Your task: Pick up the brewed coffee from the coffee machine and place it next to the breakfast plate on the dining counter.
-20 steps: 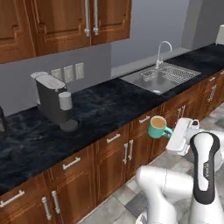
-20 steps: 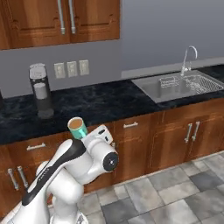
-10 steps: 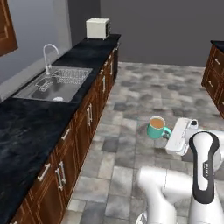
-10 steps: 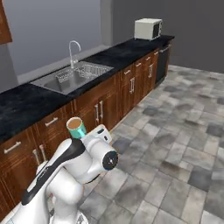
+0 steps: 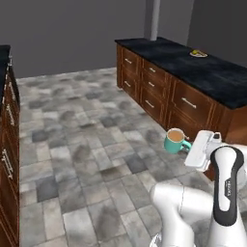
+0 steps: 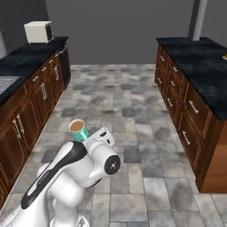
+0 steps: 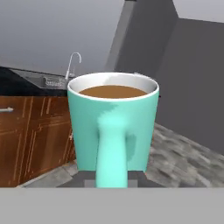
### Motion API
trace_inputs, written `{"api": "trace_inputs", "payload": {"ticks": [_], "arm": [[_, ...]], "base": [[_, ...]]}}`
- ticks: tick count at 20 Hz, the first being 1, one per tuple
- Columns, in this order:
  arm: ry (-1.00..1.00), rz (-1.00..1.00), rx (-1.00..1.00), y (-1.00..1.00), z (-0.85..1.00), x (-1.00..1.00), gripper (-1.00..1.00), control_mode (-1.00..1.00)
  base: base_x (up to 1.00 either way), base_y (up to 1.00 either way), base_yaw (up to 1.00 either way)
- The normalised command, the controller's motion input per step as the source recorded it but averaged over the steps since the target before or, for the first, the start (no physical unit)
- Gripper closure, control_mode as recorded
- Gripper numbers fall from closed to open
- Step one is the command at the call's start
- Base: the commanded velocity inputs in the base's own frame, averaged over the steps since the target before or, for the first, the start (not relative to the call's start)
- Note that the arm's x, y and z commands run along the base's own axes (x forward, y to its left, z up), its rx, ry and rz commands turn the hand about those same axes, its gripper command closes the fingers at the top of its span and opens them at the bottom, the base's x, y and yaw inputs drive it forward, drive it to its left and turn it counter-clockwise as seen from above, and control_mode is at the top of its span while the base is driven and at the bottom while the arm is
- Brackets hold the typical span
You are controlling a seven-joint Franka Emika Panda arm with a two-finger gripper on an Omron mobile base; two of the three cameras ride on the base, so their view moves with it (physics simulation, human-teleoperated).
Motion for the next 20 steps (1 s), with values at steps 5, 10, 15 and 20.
{"api": "trace_inputs", "payload": {"ticks": [5,10,15,20], "arm": [[0.00,0.00,0.00,0.00,0.00,0.00,1.00,1.00],[0.00,0.00,0.00,0.00,0.00,0.00,1.00,1.00],[0.00,0.00,0.00,0.00,0.00,0.00,1.00,1.00],[0.00,0.00,0.00,0.00,0.00,0.00,1.00,1.00]], "base": [[0.96,-0.67,-0.46],[1.00,-1.00,-0.18],[1.00,-1.00,-0.11],[0.97,-1.00,-0.09]]}}
